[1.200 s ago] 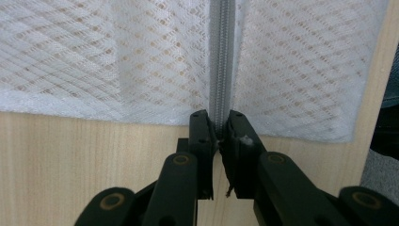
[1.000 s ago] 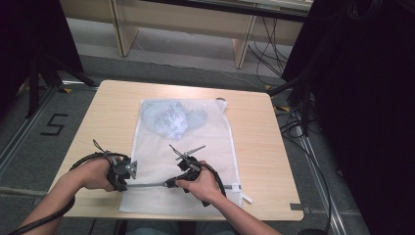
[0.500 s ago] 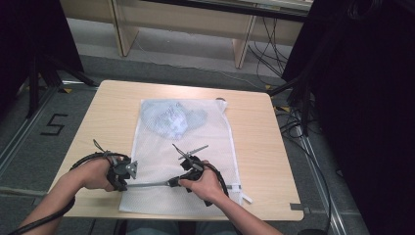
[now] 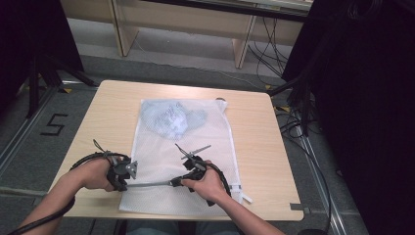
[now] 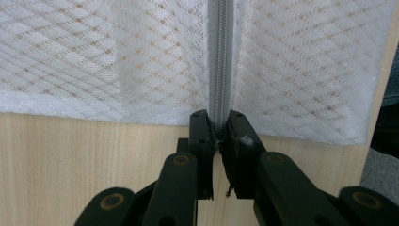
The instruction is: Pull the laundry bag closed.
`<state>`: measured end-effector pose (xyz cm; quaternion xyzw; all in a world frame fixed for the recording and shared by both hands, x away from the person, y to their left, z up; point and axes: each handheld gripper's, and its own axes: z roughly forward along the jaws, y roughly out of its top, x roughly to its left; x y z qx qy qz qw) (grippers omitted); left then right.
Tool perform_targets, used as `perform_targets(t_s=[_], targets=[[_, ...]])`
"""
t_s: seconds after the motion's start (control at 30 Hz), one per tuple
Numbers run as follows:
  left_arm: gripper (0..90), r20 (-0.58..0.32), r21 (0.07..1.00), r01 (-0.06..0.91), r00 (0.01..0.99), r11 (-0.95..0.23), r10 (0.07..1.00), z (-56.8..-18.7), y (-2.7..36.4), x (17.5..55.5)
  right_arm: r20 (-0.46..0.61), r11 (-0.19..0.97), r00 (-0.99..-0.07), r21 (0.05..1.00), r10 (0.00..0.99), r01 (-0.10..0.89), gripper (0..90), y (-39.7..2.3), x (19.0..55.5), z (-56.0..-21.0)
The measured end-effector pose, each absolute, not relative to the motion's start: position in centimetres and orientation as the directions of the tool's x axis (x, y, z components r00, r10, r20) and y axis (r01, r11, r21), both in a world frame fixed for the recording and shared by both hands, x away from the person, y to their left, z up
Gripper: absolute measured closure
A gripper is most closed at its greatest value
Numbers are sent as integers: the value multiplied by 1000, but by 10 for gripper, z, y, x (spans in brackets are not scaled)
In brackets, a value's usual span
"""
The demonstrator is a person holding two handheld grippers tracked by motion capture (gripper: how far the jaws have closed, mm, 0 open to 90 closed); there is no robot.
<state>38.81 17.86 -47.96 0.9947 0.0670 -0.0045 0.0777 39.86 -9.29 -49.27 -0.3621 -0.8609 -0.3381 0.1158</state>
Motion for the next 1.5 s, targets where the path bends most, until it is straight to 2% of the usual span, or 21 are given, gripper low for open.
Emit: perform_targets(t_s=[0.27,0.33,0.5,0.53,0.6,0.63,0.73,1.03,1.1,1.27,1.3,1.4,1.5], targets=[[818,-20,150,132,991,-980,130,-480,178,388,438,516,-713,495,547,699,871,-94,399,-492],[818,-20,150,131,991,-980,130,-480,178,388,440,509,-688,464,577,724,871,-95,398,-490],[818,-21,149,132,991,-980,130,-480,178,388,434,518,-716,496,547,697,871,-96,399,-491],[818,-21,148,131,991,-980,129,-480,178,389,445,511,-697,476,562,716,870,-96,398,-490],[818,-21,148,131,991,-980,129,-480,178,388,442,512,-708,491,551,704,870,-97,399,-490],[818,-21,149,131,991,-980,129,-480,178,389,449,504,-683,463,575,729,871,-98,397,-489],[818,-21,149,131,991,-980,129,-480,178,389,440,509,-707,493,553,705,871,-100,399,-491],[818,-21,147,130,992,-981,128,-480,177,389,432,513,-718,505,546,694,871,-103,400,-492],[818,-22,147,130,992,-981,128,-480,177,389,441,505,-696,482,567,717,870,-103,399,-491],[818,-21,148,130,992,-980,128,-480,178,389,433,511,-706,489,560,706,871,-105,399,-491],[818,-21,148,129,992,-981,128,-480,178,389,445,503,-683,464,579,729,871,-105,398,-490],[818,-21,147,129,992,-981,127,-480,178,389,433,509,-707,494,559,705,871,-106,399,-491],[818,-21,147,130,992,-981,128,-480,178,389,439,502,-687,472,579,725,870,-107,398,-490]])
